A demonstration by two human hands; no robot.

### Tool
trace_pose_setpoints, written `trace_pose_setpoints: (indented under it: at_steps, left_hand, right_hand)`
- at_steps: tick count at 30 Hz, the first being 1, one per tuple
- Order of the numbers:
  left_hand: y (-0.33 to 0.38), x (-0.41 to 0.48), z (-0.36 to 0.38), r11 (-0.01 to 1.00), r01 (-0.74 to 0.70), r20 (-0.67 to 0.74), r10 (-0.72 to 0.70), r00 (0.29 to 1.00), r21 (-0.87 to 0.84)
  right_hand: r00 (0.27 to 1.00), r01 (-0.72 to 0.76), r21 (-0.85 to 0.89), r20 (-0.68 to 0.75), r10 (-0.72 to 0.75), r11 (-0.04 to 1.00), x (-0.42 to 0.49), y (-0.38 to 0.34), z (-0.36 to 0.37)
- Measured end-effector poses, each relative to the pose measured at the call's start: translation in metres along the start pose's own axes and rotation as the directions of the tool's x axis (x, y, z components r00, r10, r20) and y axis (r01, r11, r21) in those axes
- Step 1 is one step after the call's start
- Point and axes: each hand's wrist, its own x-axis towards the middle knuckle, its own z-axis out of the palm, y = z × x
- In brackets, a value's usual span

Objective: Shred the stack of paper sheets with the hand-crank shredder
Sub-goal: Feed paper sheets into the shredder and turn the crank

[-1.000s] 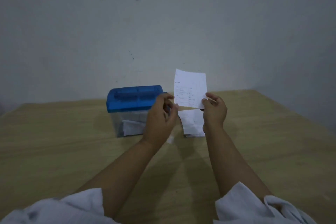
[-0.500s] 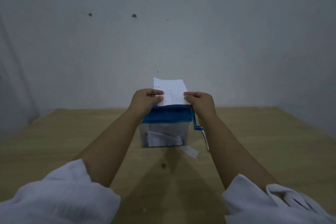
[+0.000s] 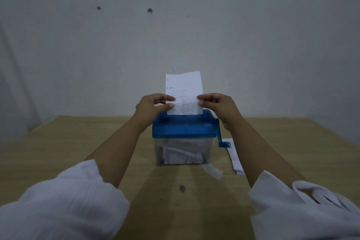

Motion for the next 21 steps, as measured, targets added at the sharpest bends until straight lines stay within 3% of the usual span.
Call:
trace_pose_setpoints:
  at_steps: [9, 21]
  left_hand:
    - [-0.01, -0.006, 0.003, 0.988, 0.022, 0.076, -0.011, 0.997, -0.153]
    - [-0.01, -0.015, -0.003, 0.989, 0.053, 0.106, -0.039, 0.994, -0.136]
  right_hand:
    - [0.999, -0.007, 0.124, 0.037, 0.003, 0.992, -0.004, 0.022, -0.002]
    - [0.99, -0.127, 0.195, 0.082, 0.113, 0.973, -0.028, 0.023, 0.002]
